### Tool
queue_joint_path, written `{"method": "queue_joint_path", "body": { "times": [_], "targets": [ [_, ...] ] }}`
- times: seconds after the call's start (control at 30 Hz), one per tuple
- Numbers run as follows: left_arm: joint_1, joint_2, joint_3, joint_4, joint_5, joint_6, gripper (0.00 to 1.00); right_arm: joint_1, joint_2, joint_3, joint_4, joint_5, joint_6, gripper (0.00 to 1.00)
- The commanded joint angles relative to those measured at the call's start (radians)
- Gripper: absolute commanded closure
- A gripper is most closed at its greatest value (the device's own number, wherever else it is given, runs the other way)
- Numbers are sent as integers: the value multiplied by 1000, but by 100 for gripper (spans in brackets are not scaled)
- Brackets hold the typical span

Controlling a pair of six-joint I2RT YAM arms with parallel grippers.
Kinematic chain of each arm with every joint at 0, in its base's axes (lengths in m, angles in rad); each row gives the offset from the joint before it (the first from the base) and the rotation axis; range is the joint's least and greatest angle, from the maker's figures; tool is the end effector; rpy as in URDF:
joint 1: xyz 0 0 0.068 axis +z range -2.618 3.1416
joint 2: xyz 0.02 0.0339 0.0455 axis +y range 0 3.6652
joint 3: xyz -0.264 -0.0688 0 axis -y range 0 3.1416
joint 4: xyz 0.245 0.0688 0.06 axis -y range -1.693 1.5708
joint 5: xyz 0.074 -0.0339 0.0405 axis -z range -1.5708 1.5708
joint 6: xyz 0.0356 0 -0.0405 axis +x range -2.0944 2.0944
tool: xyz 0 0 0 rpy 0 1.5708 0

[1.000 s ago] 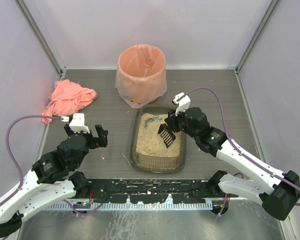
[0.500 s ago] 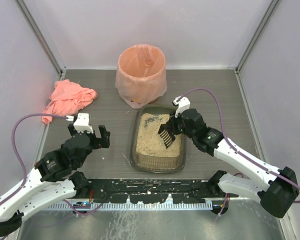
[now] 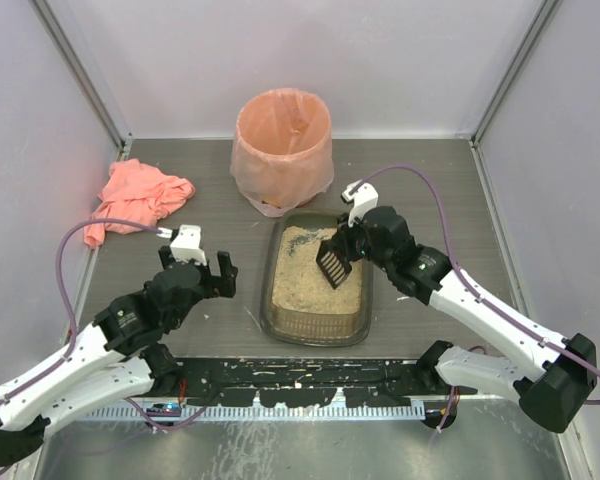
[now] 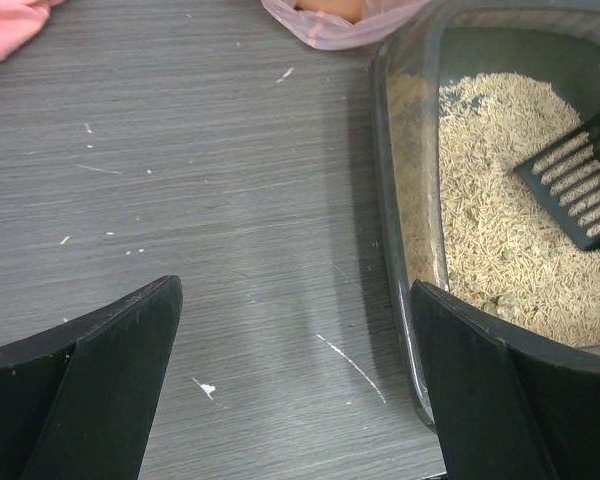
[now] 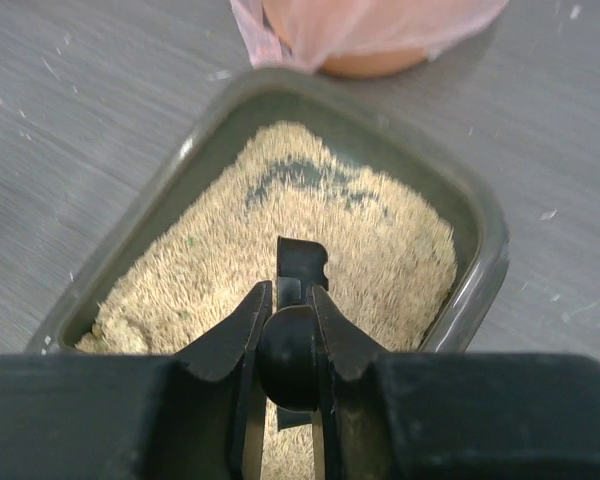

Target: Clean the litter box

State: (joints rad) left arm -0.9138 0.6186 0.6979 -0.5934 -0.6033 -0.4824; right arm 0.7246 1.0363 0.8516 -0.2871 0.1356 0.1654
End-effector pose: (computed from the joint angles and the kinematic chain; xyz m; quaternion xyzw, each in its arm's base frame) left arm 0.0981 -0.0941 0.2950 0.0302 0.8376 -0.1128 0.5337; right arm 0.1789 0.1520 0.3050 -0.2008 0.8276 0.1721 0.4952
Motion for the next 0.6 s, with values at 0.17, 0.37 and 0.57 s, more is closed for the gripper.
{"method": "queue_joint_path", "body": {
  "times": [0.17, 0.37, 0.57],
  "targets": [
    [2, 87, -61, 201, 128, -30, 1, 5, 128, 266, -82, 94, -128, 99],
    [2, 138, -128, 307, 248, -62, 11, 17, 205, 265, -62, 231, -130, 99],
    [2, 195, -164, 383, 320, -57, 20, 42, 238, 256, -47, 315, -114, 99]
  ]
}}
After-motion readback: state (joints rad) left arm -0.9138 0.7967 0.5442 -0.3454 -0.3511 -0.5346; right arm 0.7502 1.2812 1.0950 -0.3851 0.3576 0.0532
